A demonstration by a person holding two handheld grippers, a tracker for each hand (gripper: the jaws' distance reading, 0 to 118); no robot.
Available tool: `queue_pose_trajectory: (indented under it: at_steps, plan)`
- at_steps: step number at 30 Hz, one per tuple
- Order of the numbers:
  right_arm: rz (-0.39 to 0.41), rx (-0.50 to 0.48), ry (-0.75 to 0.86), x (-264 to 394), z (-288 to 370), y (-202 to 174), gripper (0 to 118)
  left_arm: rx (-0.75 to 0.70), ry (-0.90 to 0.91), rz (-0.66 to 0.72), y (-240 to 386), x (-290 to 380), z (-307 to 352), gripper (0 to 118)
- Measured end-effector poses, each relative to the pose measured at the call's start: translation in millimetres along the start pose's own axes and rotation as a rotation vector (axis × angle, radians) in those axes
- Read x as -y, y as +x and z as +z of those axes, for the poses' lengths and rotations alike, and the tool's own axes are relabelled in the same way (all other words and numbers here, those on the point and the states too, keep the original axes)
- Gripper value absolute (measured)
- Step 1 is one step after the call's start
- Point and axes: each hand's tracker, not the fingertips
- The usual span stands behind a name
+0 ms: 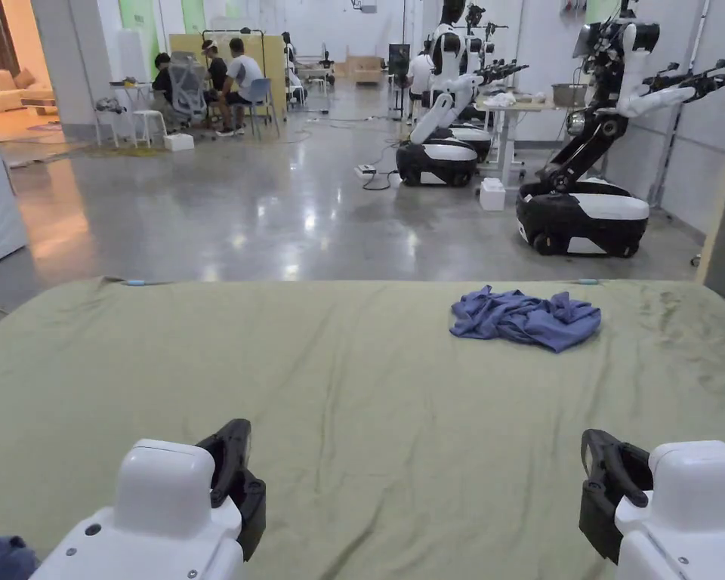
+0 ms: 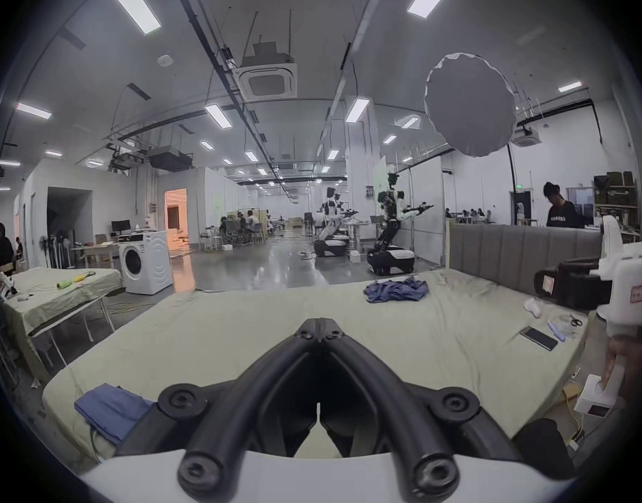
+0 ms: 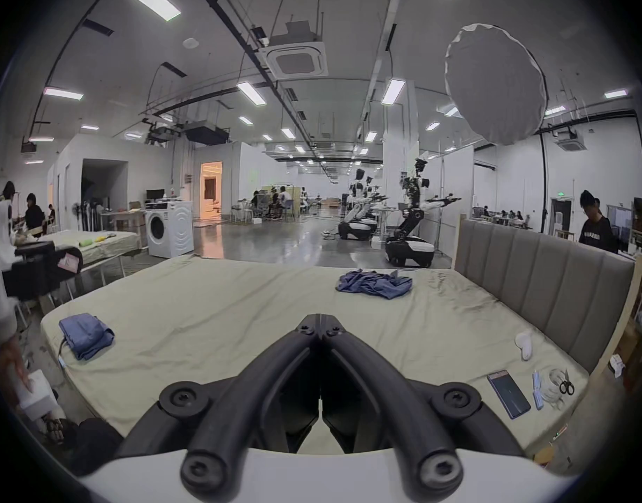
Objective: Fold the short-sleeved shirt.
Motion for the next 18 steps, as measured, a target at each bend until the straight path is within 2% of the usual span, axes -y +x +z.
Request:
queue_pose_trajectory:
  at_steps: [4, 5, 8, 13, 18]
  plan:
    - [0.006, 0.011, -0.011, -2, -4, -2, 2, 0.015, -0.050, -0.003, 0, 6, -10, 0]
    - [0.011, 0.020, -0.012, -20, -43, 5, 2, 0.017, -0.063, 0.012, -3, 7, -13, 0]
    - [0.001, 0.017, -0.007, -23, -45, 6, 2, -0.002, -0.080, 0.034, -12, 9, -19, 0]
    - [0.048, 0.030, 0.000, -17, -51, 1, 2, -0.029, -0.110, 0.068, -26, 12, -27, 0]
    - [0.037, 0.027, 0.007, -13, -55, 3, 2, -0.059, -0.124, 0.065, -32, 16, -28, 0]
